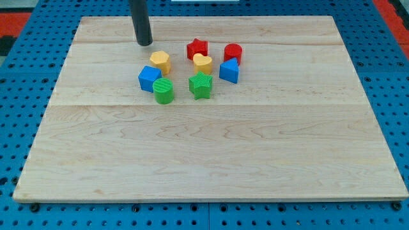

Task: Slightly move the yellow hexagon beside the yellow heart

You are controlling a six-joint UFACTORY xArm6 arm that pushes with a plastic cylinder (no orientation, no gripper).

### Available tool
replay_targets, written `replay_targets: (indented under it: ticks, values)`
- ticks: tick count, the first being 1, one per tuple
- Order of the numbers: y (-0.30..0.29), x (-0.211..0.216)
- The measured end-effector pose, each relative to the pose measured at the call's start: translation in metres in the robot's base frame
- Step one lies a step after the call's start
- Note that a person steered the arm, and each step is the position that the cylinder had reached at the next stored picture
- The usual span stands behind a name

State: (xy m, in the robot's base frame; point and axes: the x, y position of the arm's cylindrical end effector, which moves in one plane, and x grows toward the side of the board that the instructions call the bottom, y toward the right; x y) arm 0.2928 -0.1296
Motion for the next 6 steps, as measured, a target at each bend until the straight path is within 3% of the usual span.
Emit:
replay_targets:
  ticks: [1, 4, 5, 6]
  values:
    - [0.0, 0.042]
    - [0.043, 0.045]
    - [0.026, 0.041]
    - [-0.012, 0.071]
